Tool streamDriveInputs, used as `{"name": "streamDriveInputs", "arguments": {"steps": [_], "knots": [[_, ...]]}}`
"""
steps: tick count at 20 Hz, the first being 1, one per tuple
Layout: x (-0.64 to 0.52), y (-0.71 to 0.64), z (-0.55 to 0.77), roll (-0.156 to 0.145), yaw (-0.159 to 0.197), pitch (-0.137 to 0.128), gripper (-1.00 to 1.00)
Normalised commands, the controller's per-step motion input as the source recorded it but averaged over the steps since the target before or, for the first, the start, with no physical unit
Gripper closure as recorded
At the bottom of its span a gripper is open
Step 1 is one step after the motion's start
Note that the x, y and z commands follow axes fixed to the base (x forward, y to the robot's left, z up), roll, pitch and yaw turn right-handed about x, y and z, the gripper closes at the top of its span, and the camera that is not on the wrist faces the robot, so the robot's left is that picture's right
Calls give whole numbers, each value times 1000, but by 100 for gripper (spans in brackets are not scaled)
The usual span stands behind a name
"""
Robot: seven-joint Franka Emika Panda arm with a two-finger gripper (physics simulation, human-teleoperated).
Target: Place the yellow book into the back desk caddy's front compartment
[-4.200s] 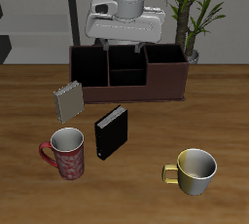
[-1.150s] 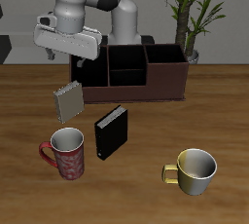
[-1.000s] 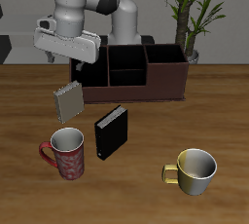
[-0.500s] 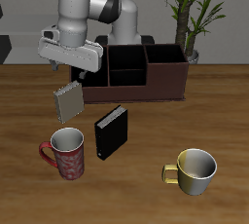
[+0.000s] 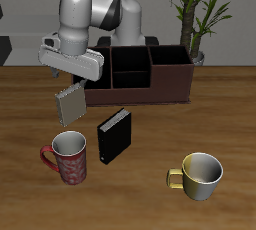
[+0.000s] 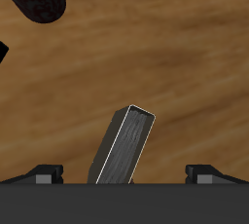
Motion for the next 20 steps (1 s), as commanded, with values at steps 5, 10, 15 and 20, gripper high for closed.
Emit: {"name": "streamDriveInputs", "arguments": {"steps": [5,10,15,20], "knots": [[34,-43,-171,-5,-53,2,-100],[45,26,-211,-2,-42,29,-100],[23,-168,-387,-18,-57,71,-100],[-3,-18,-83,-14,-4,14,100]]}}
